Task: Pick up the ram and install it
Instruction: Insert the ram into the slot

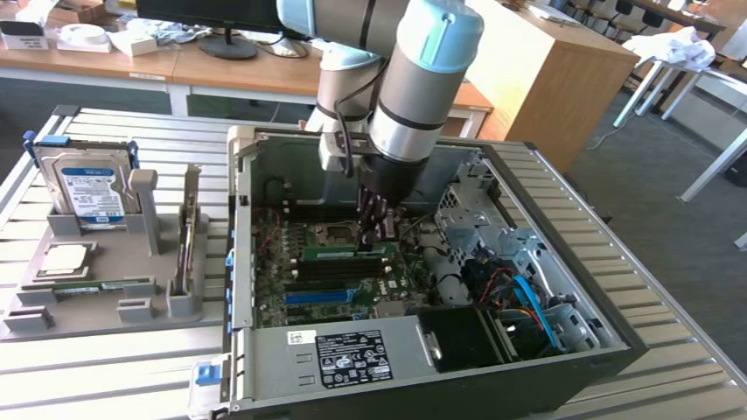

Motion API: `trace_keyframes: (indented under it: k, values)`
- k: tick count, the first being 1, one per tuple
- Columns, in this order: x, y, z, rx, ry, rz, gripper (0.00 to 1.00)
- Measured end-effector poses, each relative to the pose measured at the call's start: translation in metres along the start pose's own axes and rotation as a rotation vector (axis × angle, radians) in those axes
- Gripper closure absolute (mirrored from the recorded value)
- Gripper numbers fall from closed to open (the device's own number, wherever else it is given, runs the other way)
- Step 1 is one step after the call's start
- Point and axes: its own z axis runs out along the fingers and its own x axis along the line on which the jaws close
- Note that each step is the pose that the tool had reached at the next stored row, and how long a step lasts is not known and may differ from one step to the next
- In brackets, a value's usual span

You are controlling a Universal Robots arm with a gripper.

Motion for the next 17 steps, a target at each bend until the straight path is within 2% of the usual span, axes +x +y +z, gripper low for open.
trace_keyframes:
  k: [17]
  values:
    - [0.0002,0.0011,0.0104,0.0001,0.0008,0.0,0.89]
